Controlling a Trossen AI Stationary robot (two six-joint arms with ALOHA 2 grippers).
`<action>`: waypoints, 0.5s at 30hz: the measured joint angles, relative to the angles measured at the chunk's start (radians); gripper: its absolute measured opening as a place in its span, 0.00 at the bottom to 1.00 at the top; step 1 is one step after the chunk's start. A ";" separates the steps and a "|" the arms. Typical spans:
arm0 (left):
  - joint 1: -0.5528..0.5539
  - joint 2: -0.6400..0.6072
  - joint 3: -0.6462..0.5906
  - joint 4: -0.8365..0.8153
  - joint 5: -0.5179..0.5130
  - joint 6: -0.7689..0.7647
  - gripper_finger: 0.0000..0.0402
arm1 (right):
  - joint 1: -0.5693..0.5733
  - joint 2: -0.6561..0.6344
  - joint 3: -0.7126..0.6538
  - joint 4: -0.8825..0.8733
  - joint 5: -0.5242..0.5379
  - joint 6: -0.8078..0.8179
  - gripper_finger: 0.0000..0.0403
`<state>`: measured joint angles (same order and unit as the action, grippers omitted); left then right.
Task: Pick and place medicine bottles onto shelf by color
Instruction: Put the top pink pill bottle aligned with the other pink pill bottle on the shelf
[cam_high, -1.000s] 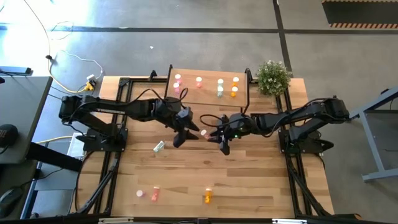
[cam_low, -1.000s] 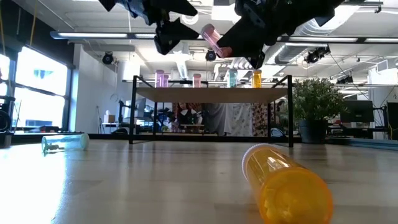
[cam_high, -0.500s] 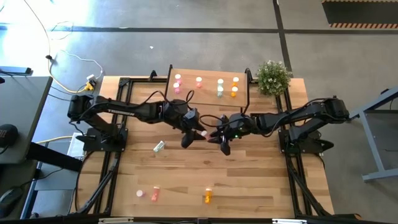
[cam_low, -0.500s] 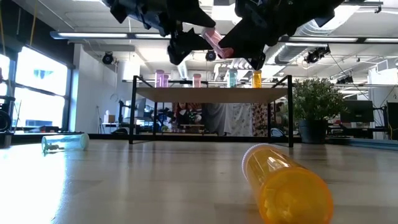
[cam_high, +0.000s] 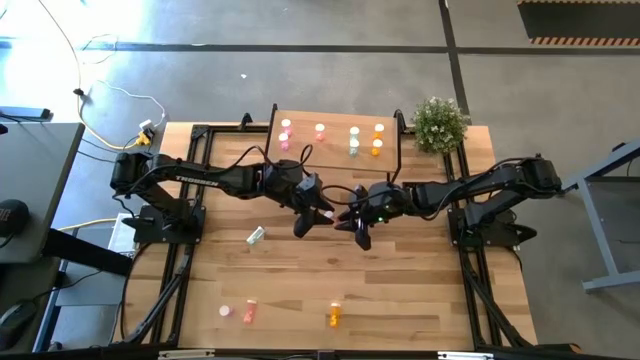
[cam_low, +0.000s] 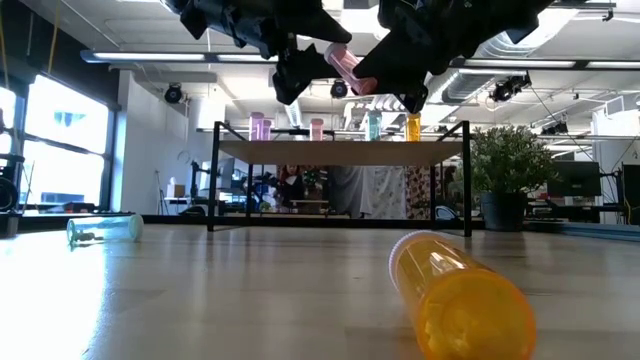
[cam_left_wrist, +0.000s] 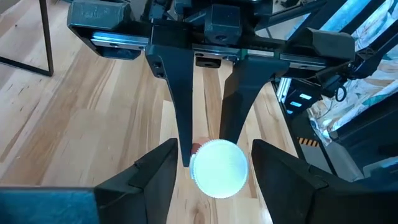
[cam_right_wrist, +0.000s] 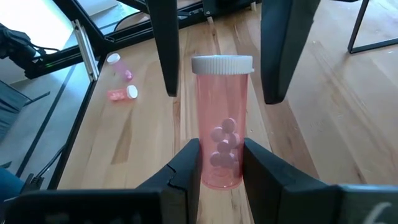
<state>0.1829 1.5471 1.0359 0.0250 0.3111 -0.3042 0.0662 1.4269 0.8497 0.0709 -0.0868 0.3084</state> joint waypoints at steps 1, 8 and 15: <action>0.000 0.000 0.000 0.000 0.000 0.000 0.47 | 0.000 0.000 0.000 0.000 0.000 0.000 0.21; 0.000 0.000 0.000 -0.003 0.003 0.000 0.39 | 0.000 0.000 0.000 0.000 0.000 0.005 0.21; -0.001 0.000 0.000 -0.006 0.011 0.000 0.30 | 0.000 0.000 0.000 0.001 0.002 0.005 0.21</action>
<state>0.1822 1.5471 1.0359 0.0191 0.3225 -0.3038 0.0662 1.4269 0.8497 0.0719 -0.0853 0.3138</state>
